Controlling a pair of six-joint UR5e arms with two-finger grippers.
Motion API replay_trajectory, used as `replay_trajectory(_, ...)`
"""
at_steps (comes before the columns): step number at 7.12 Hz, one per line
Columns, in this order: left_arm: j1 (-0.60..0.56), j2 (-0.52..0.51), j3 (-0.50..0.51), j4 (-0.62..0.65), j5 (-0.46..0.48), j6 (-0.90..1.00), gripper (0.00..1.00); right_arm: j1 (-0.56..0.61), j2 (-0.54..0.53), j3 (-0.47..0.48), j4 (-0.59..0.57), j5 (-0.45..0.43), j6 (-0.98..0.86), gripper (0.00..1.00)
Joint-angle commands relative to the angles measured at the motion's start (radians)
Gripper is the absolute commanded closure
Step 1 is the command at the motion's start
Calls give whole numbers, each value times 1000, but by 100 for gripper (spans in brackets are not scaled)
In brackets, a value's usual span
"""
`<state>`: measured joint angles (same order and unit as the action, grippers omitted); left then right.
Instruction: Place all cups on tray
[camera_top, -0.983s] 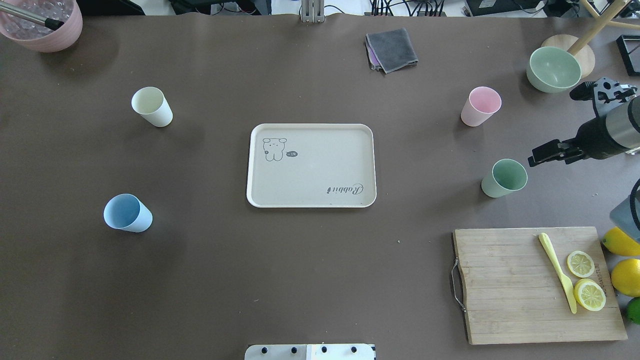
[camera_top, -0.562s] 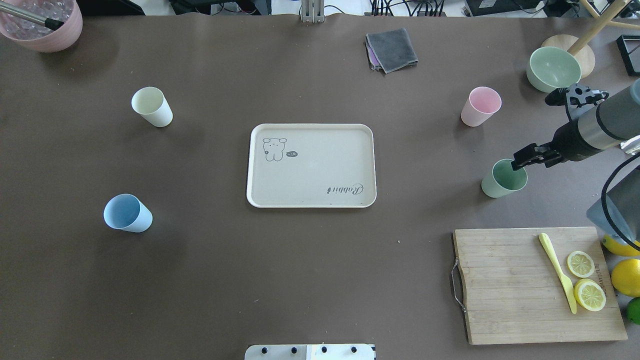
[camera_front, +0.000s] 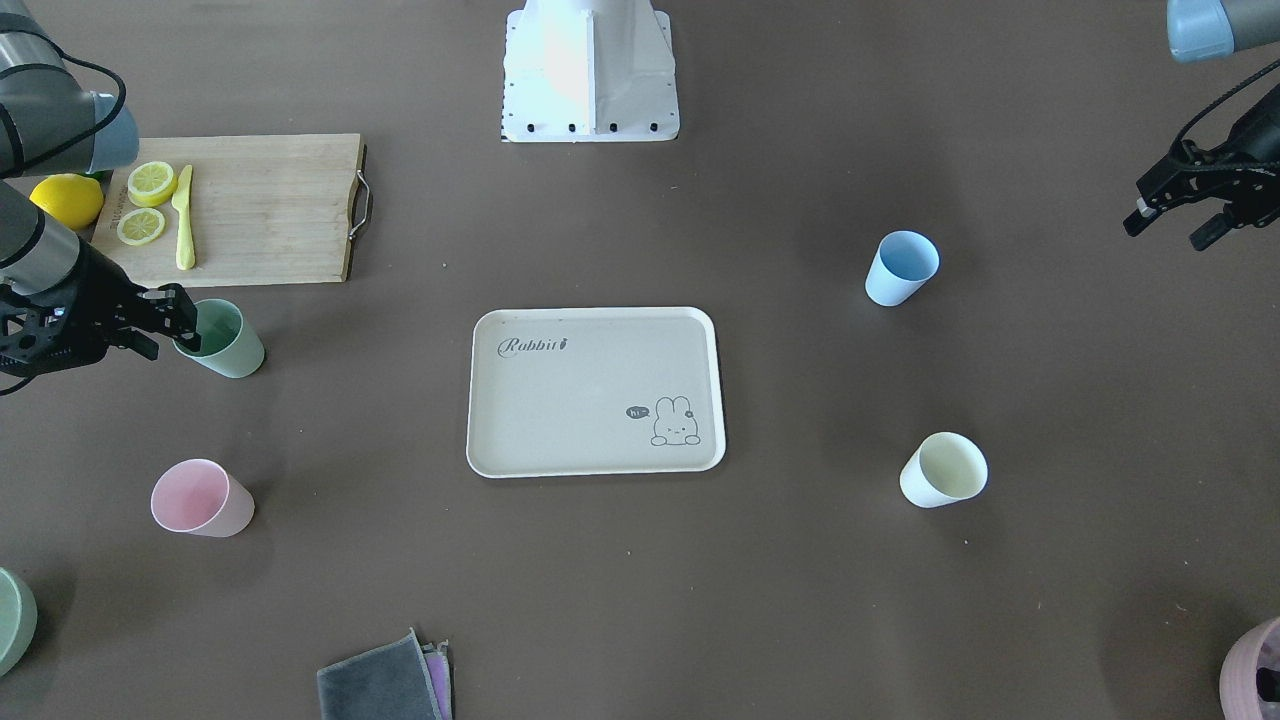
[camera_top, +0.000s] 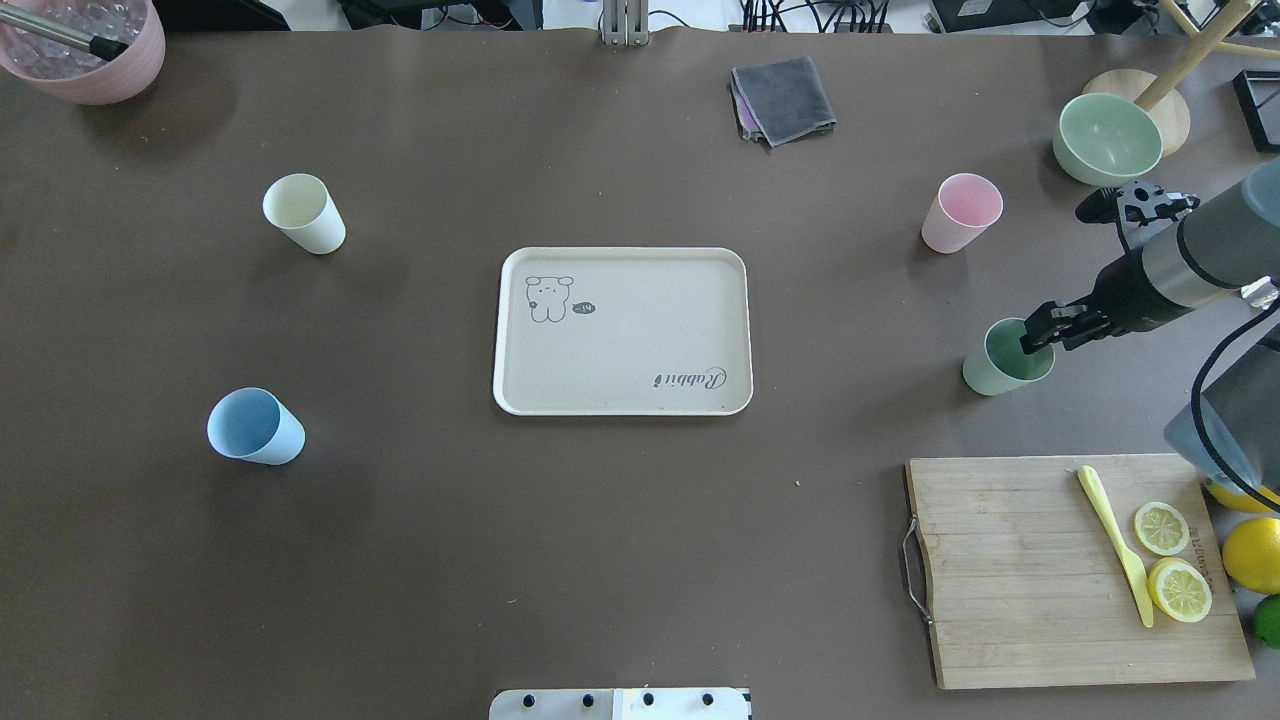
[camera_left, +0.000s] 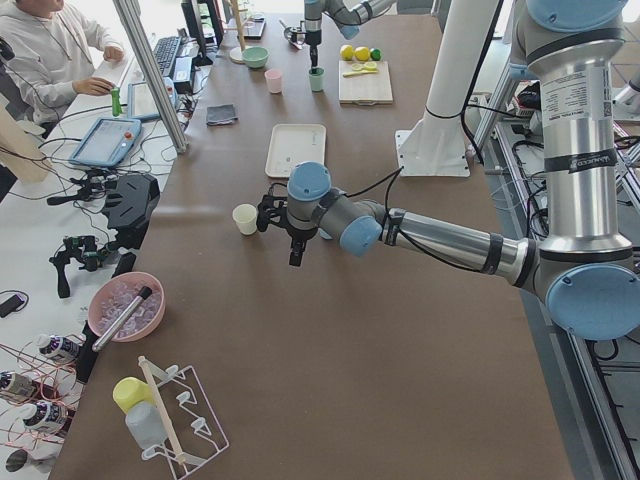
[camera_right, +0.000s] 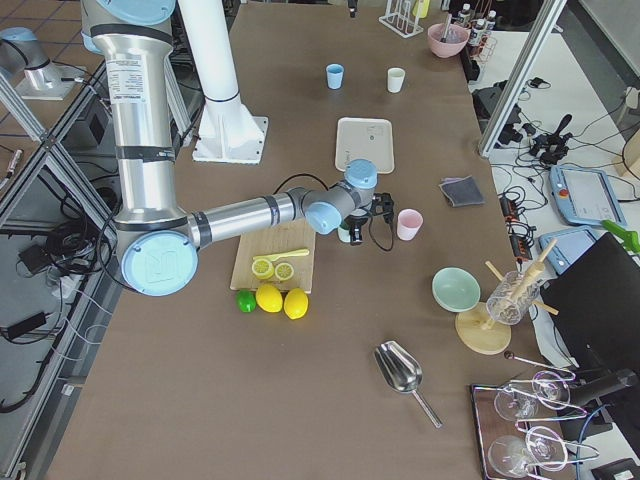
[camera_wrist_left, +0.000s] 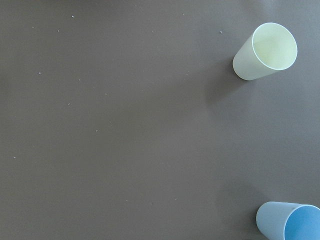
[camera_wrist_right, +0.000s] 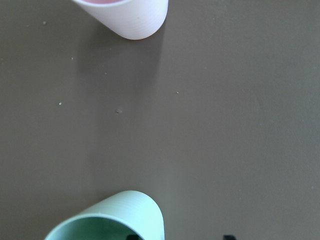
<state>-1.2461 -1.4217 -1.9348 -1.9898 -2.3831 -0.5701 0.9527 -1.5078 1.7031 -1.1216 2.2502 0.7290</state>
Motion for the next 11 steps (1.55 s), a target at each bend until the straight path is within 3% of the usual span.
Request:
replay_trajectory(1,133,1,-13,-73,91,-179,12,-2,11,36,-13,32,1,100)
replay_trajectory(4,411,-35,-81,-96,278,-428,19,-49,169,64,-81,25,149,100)
replay_trajectory(5,489,-40,-79,-96,367,-433,22,-111,260,55,-114,-30,233,100)
replay_trajectory(6,520,-48,-69,-95,387,-435,24,-159,326,46,-166,-82,259,100)
replay_trajectory(8,539,-127,12,-92,393,-436,41,-250,476,-25,-205,-161,386,100)
replay_trajectory(10,541,-146,34,-90,393,-465,100,-294,506,-23,-207,-173,455,100)
replay_trajectory(11,541,-151,30,-90,393,-467,100,-310,520,-23,-208,-175,483,100)
